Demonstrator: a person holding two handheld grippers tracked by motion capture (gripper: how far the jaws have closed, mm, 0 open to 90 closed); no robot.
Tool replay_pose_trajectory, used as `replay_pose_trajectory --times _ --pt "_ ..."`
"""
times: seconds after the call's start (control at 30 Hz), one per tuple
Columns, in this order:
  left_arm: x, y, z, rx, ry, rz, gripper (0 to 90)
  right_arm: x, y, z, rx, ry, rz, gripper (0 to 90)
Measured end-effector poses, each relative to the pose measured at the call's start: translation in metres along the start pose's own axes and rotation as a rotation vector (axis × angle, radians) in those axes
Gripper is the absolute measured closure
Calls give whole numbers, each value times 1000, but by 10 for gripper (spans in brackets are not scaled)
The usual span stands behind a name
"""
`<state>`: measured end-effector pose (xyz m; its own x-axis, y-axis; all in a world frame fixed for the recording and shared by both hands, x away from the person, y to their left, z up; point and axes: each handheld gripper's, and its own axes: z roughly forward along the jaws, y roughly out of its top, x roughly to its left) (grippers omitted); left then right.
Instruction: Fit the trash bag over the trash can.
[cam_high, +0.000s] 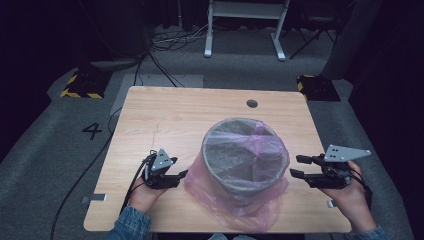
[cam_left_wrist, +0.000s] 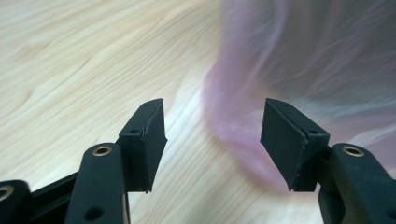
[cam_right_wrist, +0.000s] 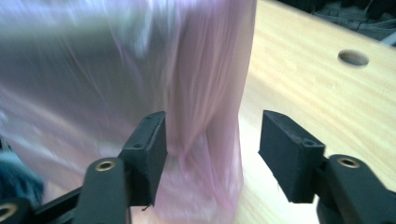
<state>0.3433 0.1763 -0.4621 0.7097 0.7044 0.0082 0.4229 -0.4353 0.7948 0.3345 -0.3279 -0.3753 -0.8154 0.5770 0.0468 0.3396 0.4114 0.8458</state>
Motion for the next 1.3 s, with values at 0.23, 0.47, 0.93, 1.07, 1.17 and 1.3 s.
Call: replay_pose_trajectory --times 0.23,0.47,0.93,1.07,1.17,1.3 --pt "18 -18 -3 76 80 -36 401 2 26 -10 -17 -76 36 240" --pt "31 -34 -5 123 117 -46 401 -3 54 -12 -30 -145 9 112" --pt "38 -45 -4 164 135 -76 401 13 110 -3 -18 -62 -32 372" --pt "40 -46 -4 159 128 -83 397 19 121 2 -18 -95 -50 455" --pt "41 -48 -4 150 121 -98 388 19 123 7 -64 -78 -40 474" --pt "43 -49 -4 139 113 -117 378 20 132 14 -58 -53 -39 494"
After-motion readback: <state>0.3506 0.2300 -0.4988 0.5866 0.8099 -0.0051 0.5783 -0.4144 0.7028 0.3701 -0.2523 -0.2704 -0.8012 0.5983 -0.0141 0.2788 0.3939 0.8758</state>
